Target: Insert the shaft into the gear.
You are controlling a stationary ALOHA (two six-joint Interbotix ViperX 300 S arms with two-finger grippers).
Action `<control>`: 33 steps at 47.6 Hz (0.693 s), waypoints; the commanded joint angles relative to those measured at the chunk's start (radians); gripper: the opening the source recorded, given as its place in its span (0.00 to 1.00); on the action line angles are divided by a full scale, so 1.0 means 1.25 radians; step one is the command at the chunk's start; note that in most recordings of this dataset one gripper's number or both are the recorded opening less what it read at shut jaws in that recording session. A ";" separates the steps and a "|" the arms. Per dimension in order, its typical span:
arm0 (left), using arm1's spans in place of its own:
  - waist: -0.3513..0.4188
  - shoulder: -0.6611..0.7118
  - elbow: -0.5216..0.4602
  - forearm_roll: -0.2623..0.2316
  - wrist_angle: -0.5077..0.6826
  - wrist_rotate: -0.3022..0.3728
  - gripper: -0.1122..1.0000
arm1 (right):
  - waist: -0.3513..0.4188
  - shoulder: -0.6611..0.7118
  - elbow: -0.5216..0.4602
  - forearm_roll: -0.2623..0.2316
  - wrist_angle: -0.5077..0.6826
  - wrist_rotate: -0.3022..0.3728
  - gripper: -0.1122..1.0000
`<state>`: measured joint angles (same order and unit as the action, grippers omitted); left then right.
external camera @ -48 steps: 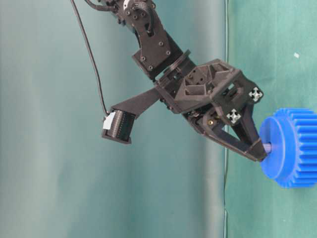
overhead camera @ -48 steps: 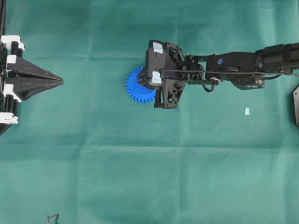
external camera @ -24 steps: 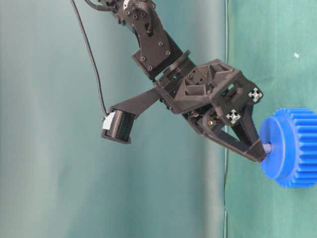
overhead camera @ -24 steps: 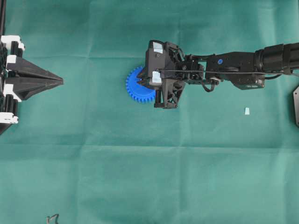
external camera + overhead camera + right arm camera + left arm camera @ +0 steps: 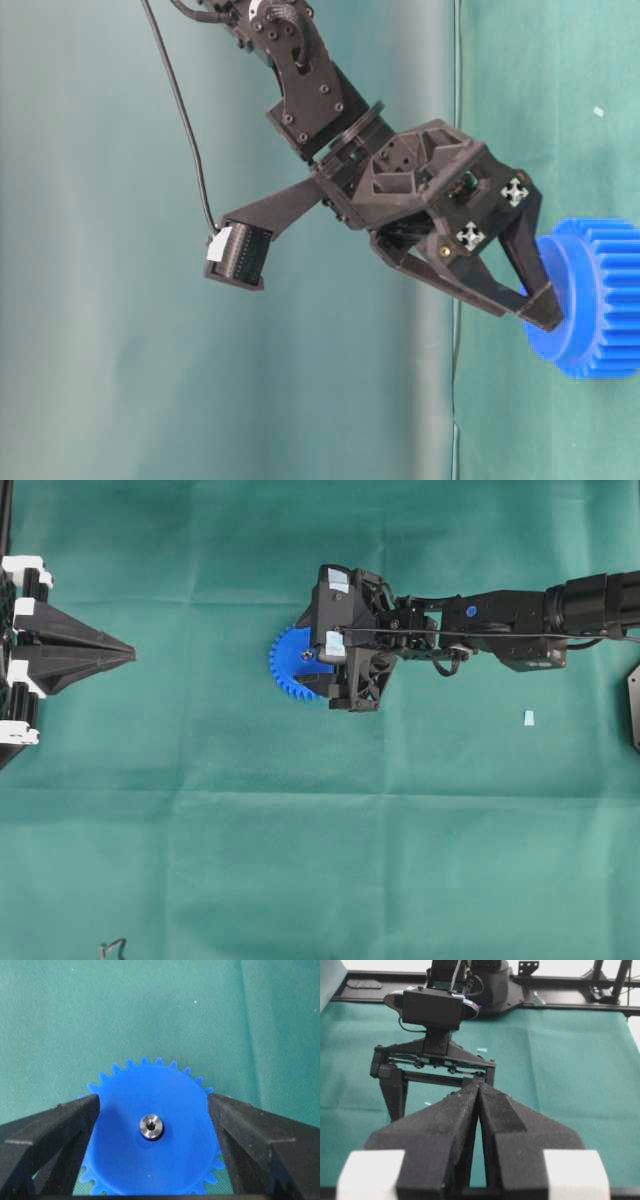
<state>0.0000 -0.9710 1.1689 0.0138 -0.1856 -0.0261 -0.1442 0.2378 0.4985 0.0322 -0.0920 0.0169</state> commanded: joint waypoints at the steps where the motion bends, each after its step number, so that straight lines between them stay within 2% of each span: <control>1: -0.001 0.006 -0.021 0.001 -0.004 0.001 0.10 | -0.001 -0.013 -0.010 0.002 -0.004 0.001 0.96; 14: -0.001 0.006 -0.021 0.001 -0.004 0.001 0.10 | -0.001 -0.023 -0.010 0.002 0.002 0.001 0.94; 33: -0.001 0.004 -0.021 0.001 -0.001 0.001 0.10 | -0.001 -0.166 -0.004 -0.004 0.053 -0.004 0.94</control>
<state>0.0000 -0.9695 1.1704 0.0138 -0.1856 -0.0261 -0.1442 0.0767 0.4985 0.0307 -0.0261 0.0138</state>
